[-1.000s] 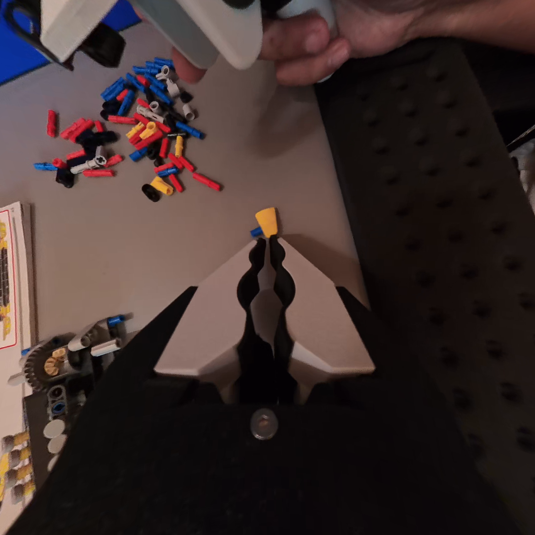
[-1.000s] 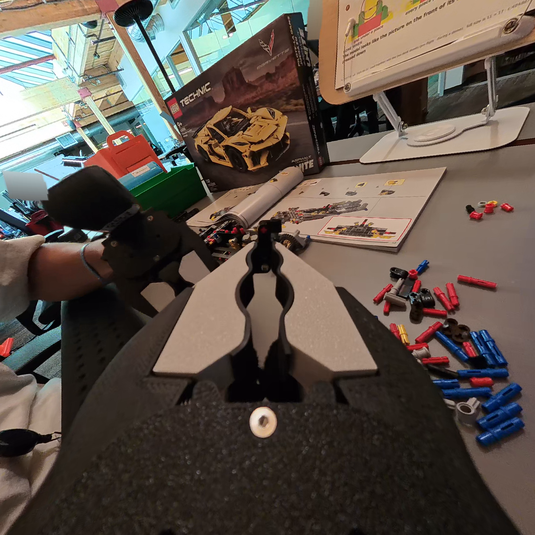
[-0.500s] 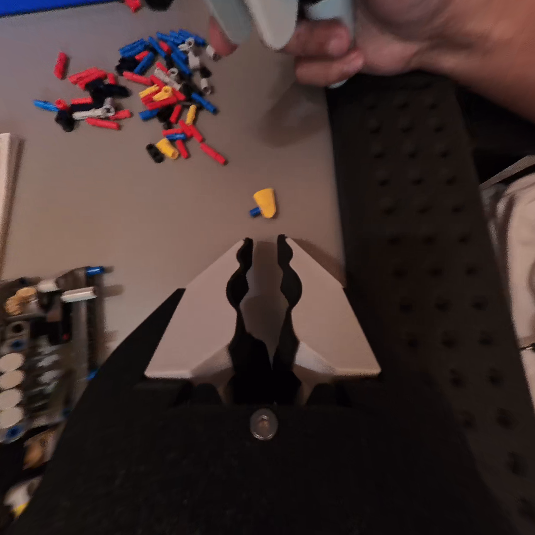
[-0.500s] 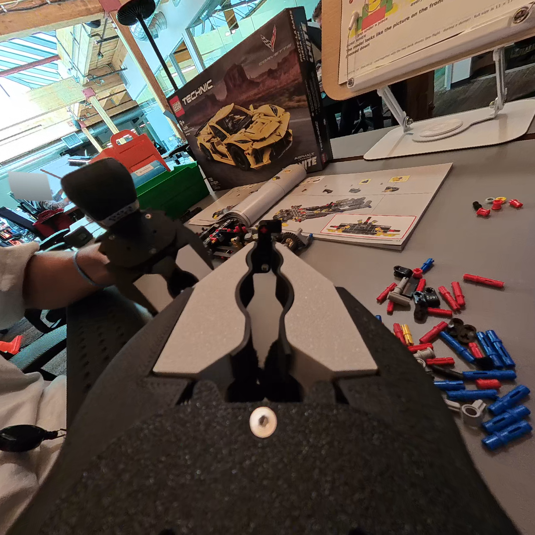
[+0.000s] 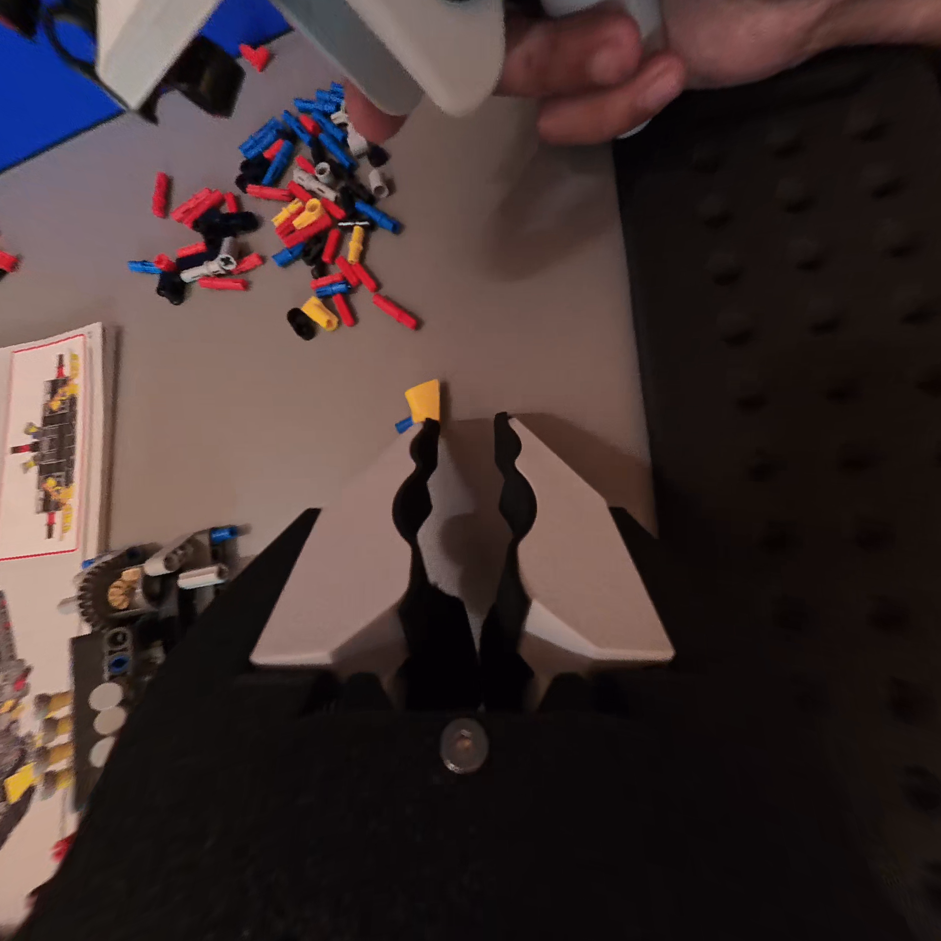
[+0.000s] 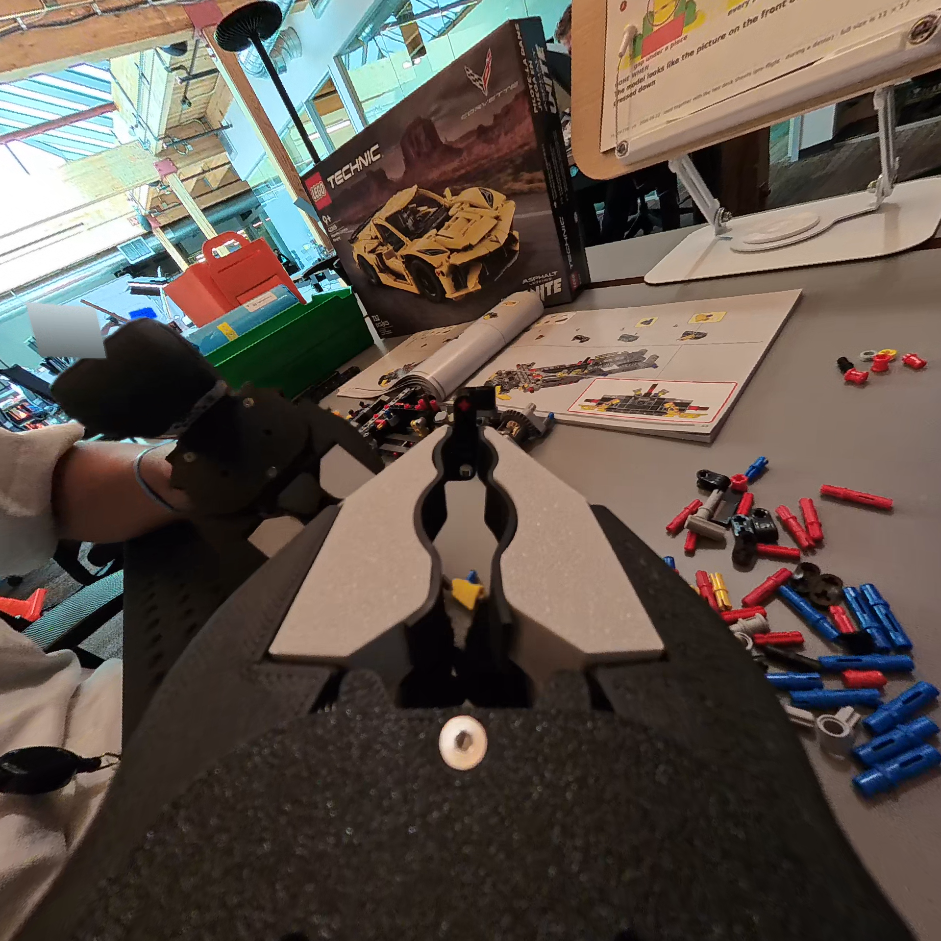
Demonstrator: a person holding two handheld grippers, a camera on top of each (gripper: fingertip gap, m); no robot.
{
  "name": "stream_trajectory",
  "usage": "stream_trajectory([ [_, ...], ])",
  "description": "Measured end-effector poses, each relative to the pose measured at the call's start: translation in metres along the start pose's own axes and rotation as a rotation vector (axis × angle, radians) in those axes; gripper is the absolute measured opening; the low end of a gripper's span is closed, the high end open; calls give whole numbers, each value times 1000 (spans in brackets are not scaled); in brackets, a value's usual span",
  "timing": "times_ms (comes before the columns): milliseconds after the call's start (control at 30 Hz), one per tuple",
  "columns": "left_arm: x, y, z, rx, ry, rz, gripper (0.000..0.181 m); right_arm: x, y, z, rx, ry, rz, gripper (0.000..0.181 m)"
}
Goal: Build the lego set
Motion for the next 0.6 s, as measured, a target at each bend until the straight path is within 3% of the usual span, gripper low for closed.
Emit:
stream_trajectory([
  [133,1,-6,-2,63,-28,58,22,-1,0,1,3,-6,4,6],
  [300,5,-12,4,130,-67,-14,31,0,0,0,2,2,5,6],
  [433,2,-21,6,226,-127,31,26,0,0,-1,4,4,8,6],
  [533,0,-21,9,217,-155,34,8,0,0,0,6,3,8,6],
  [600,0,-24,10,221,-157,53,8,0,0,0,8,1,8,6],
])
Point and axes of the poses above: each gripper's, where its closed fingertips meet, z out along the fingers, x out of its top, y = z × x across the jaws, the point moved 4 cm from there along -z, back along the fingers, and after that the axes turned 5 degrees about z, right-handed, at the moved point
